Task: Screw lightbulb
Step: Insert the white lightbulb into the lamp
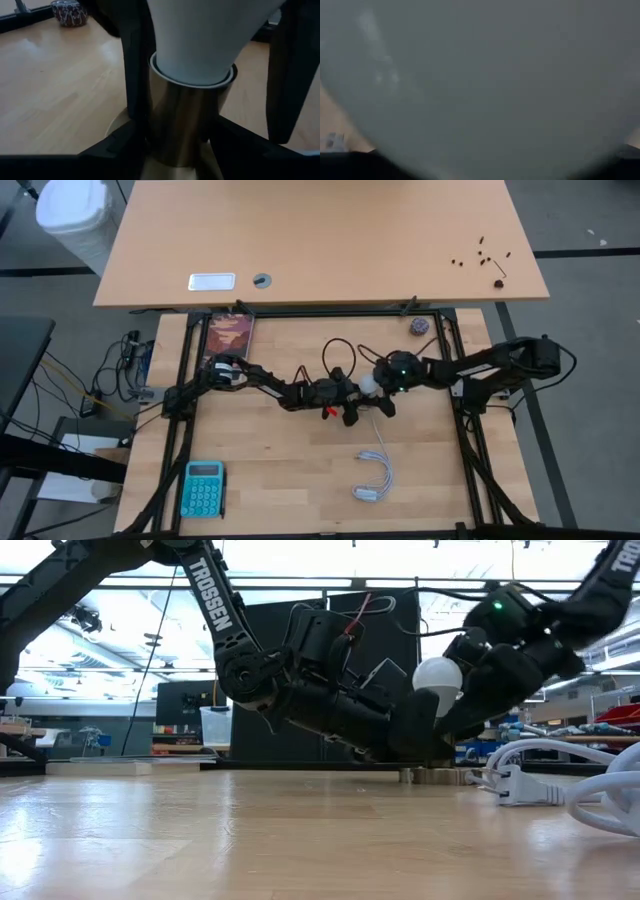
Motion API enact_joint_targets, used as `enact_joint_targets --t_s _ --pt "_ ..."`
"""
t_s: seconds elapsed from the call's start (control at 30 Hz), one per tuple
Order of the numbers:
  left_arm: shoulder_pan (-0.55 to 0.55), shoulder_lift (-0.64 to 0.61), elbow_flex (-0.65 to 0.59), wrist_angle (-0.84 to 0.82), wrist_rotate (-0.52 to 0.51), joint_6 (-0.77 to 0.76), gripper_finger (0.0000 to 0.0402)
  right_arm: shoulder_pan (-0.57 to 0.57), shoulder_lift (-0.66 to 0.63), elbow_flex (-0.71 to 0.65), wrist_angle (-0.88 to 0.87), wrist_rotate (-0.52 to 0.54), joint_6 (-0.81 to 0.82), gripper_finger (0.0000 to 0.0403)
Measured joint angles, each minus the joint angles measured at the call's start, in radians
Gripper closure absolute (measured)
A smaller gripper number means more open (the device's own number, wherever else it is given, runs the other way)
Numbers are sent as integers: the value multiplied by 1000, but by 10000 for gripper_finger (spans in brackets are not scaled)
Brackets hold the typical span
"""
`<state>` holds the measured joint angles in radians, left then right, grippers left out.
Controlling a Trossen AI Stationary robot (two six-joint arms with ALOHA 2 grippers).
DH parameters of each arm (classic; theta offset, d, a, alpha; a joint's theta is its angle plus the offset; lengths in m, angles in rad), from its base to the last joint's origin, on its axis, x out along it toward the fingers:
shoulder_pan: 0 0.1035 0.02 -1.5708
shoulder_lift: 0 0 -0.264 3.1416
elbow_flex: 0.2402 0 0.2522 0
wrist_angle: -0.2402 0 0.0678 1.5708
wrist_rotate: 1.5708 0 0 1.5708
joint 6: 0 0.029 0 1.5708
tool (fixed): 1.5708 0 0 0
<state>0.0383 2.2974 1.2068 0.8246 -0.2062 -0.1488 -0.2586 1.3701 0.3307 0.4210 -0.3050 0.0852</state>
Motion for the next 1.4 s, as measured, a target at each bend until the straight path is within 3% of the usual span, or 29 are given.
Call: enact_joint_targets --t_s 0.23,0.37,0.87,1.17,1.4 --pt "1 0 0 10 -7 -46 188 1 -90 248 -552 29 -155 73" --pt "2 0 0 10 -10 -46 188 3 -91 364 -748 35 -210 74" --pt "1 0 0 4 -34 17 189 23 76 575 -1014 79 -337 87" --pt "1 0 1 11 -53 44 229 22 88 701 -1172 138 -416 94" --pt "2 0 1 8 -71 40 228 6 89 716 -1193 140 -458 94"
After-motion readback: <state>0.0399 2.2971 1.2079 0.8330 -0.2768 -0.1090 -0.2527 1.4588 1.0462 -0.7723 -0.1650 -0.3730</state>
